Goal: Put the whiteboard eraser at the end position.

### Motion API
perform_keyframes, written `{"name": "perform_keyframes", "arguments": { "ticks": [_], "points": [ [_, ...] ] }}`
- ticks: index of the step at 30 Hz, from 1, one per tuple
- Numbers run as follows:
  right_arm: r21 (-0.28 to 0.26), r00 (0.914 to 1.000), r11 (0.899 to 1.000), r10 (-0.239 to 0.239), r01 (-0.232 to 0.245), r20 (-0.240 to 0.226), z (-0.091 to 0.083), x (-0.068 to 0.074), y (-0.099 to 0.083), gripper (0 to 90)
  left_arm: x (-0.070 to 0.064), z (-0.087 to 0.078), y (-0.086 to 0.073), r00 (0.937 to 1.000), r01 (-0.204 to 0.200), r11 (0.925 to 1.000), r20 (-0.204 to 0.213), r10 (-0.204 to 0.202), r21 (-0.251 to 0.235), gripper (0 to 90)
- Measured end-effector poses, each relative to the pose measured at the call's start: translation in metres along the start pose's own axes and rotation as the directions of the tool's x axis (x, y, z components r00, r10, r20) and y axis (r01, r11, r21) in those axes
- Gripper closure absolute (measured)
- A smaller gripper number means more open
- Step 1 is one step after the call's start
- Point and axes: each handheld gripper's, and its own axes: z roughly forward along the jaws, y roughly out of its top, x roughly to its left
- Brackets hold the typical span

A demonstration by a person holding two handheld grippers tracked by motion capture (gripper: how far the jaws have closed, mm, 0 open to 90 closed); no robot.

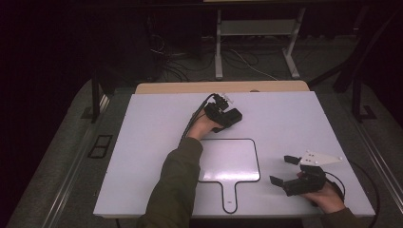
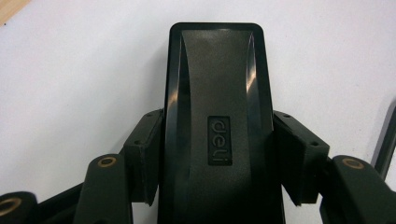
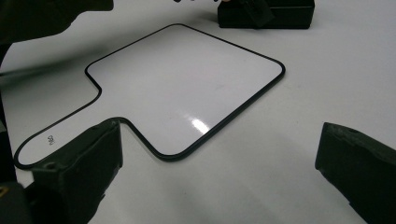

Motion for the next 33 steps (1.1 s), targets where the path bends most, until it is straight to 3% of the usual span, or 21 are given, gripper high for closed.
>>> {"name": "perform_keyframes", "arguments": {
  "ticks": [7, 11, 16, 24, 26, 28, 29, 30, 33],
  "points": [
    [0.001, 1.0, 1.0, -0.002, 0.002, 0.0, 0.0, 0.0, 0.0, 0.0, 0.001, -0.008, 0.001, 0.9994, 0.034, 0.9979, 0.009, -0.034, -0.055, 32.2],
    [0.002, 1.0, 1.0, -0.001, 0.001, 0.001, 0.001, 0.0, 0.0, 0.0, 0.002, -0.013, 0.001, 0.9989, 0.039, 0.9955, 0.029, -0.037, -0.086, 28.6],
    [0.006, 1.0, 1.0, -0.002, 0.002, 0.0, 0.002, -0.001, 0.0, 0.0, -0.002, -0.022, 0.001, 0.9993, 0.03, 0.9917, 0.025, -0.027, -0.125, 26.9],
    [0.018, 0.9999, 1.0, -0.011, 0.011, -0.009, 0.006, -0.006, 0.001, 0.0, -0.008, -0.043, -0.002, 0.9996, 0.015, 0.9797, 0.027, -0.01, -0.2, 23.7],
    [0.023, 0.9999, 1.0, -0.012, 0.012, -0.012, 0.008, -0.007, 0.001, 0.0, -0.011, -0.046, -0.004, 0.9993, 0.031, 0.9738, 0.029, -0.025, -0.225, 22.8],
    [0.028, 0.9997, 0.999, -0.019, 0.019, -0.017, 0.009, -0.007, 0.001, 0.0, -0.011, -0.052, -0.006, 0.9995, 0.017, 0.9756, 0.029, -0.011, -0.219, 22.4],
    [0.029, 0.9995, 0.999, -0.022, 0.023, -0.022, 0.01, -0.008, 0.001, 0.0, -0.014, -0.053, -0.007, 0.999, 0.037, 0.9713, 0.034, -0.03, -0.235, 21.9],
    [0.03, 0.9996, 0.999, -0.018, 0.019, -0.023, 0.011, -0.008, 0.001, 0.0, -0.014, -0.056, -0.009, 0.9994, 0.018, 0.974, 0.033, -0.011, -0.226, 21.6],
    [0.033, 0.9996, 0.999, -0.016, 0.017, -0.023, 0.011, -0.009, 0.001, 0.0, -0.019, -0.06, -0.013, 0.9989, 0.027, 0.9713, 0.043, -0.017, -0.236, 19.8]
  ]
}}
